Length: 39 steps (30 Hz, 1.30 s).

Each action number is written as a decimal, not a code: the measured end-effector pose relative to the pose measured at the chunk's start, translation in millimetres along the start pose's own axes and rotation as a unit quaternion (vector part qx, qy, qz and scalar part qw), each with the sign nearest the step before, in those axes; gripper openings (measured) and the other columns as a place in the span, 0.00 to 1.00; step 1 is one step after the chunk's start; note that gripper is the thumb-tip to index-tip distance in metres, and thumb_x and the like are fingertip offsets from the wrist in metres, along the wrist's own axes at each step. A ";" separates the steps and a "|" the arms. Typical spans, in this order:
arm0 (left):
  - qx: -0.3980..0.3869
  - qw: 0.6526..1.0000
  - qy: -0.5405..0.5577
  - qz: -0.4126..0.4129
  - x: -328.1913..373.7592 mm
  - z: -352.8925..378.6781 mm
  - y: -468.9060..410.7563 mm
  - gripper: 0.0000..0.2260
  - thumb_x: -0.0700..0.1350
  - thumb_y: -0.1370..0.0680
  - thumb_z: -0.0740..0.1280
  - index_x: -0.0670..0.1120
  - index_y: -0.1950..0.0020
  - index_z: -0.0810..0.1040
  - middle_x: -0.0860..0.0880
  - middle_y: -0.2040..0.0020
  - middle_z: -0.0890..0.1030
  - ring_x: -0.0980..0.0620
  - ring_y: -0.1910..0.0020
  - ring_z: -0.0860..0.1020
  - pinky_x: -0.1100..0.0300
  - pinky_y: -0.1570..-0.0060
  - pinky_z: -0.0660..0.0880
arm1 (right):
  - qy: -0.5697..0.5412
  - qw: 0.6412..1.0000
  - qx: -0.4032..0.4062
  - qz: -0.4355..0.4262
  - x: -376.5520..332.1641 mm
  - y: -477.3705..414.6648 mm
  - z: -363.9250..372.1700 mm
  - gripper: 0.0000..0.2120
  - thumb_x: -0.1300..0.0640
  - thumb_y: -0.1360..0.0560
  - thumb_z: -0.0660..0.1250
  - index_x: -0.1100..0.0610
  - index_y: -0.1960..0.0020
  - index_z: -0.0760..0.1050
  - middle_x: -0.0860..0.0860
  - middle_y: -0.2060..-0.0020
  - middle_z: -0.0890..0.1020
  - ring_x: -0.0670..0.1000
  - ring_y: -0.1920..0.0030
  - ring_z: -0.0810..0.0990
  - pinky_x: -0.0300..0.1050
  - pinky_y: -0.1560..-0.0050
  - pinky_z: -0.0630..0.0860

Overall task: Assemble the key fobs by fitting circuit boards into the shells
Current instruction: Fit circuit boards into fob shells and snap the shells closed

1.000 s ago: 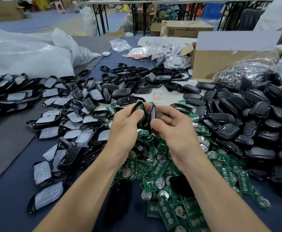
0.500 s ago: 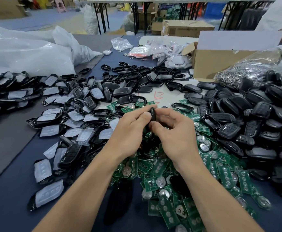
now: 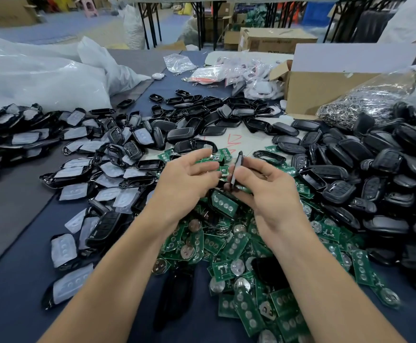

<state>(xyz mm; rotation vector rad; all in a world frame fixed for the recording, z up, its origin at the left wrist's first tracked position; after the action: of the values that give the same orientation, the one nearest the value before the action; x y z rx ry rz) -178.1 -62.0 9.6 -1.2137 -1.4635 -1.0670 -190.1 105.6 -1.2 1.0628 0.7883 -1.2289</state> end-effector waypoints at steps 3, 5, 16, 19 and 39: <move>-0.056 0.998 0.004 -0.009 -3.1 -0.2 0.1 0.39 0.29 0.26 0.74 0.53 0.20 0.67 0.50 0.34 0.82 0.59 0.40 0.83 0.65 0.51 0.81 | -0.041 0.999 0.001 0.020 -2.1 -0.7 -2.4 0.11 0.67 0.24 0.73 0.63 0.42 0.81 0.64 0.46 0.86 0.55 0.55 0.86 0.49 0.52 0.86; -0.071 0.997 -0.015 -0.005 -0.8 2.2 3.4 0.42 0.28 0.28 0.75 0.53 0.19 0.66 0.50 0.32 0.81 0.59 0.38 0.82 0.62 0.49 0.82 | -0.054 0.998 -0.004 0.027 -2.8 -1.7 -3.7 0.12 0.67 0.23 0.72 0.65 0.40 0.80 0.64 0.45 0.85 0.55 0.54 0.85 0.54 0.47 0.85; -0.022 0.919 -0.390 0.056 15.6 3.3 17.1 0.20 0.69 0.35 0.76 0.67 0.45 0.84 0.64 0.38 0.80 0.62 0.35 0.73 0.59 0.43 0.66 | -0.083 0.995 -0.020 0.048 -4.3 -5.2 -8.1 0.12 0.65 0.21 0.70 0.66 0.38 0.79 0.64 0.45 0.85 0.57 0.53 0.86 0.54 0.48 0.85; -0.027 0.894 -0.445 0.046 14.4 10.3 15.0 0.21 0.69 0.34 0.75 0.64 0.44 0.85 0.62 0.36 0.79 0.56 0.36 0.70 0.56 0.45 0.64 | -0.087 0.995 -0.021 0.051 -3.4 -5.6 -8.1 0.13 0.65 0.21 0.70 0.67 0.37 0.79 0.64 0.44 0.85 0.57 0.50 0.85 0.52 0.49 0.85; 0.175 0.980 -0.070 0.067 11.6 -8.0 12.9 0.11 0.49 0.29 0.78 0.63 0.51 0.88 0.61 0.59 0.87 0.62 0.59 0.86 0.56 0.52 0.84 | 0.209 0.965 -0.102 -0.123 0.6 6.3 10.5 0.14 0.63 0.27 0.75 0.46 0.48 0.85 0.42 0.55 0.89 0.42 0.52 0.87 0.44 0.45 0.81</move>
<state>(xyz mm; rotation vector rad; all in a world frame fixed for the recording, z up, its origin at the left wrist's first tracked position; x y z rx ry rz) -165.4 -65.9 23.3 -1.1290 -1.5738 -0.6108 -184.6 95.5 3.1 1.0899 1.3771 -1.1110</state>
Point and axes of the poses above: each hand's wrist, its own y-axis away from the middle knuckle, its own z-axis out of the palm, x = y × z, the point moved 4 cm from there along -y, towards the middle knuckle
